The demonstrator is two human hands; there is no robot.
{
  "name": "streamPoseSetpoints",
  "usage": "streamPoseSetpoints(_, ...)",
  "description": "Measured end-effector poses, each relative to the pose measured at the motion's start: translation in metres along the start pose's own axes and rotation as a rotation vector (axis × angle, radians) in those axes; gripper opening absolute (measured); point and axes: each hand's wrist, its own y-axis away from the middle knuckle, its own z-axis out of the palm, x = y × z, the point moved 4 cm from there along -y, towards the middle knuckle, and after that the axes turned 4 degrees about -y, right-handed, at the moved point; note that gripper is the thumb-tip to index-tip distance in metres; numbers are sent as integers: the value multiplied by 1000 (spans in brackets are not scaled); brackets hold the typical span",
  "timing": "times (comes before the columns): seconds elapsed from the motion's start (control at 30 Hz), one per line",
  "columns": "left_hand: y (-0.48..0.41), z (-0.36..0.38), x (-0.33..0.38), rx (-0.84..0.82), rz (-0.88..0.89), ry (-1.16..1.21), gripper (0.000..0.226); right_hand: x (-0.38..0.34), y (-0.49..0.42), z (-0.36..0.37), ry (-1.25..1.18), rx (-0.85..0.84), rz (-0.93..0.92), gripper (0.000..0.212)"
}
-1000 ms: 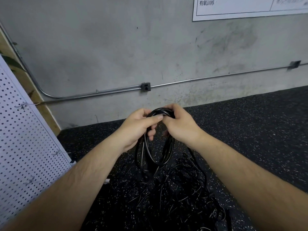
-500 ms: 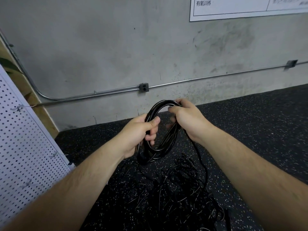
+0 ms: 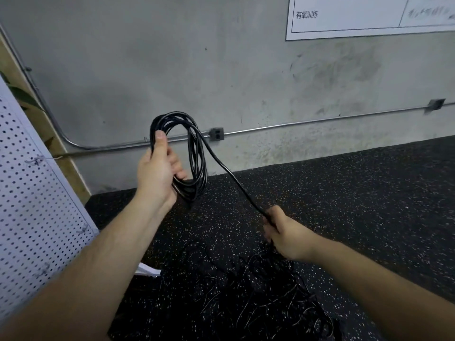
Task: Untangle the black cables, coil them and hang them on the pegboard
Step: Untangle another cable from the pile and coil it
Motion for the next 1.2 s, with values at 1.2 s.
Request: streamPoseSetpoints(1.2,50,47,-42,-471,-41,-391,31,-116,28,-54,115,639,-376,42)
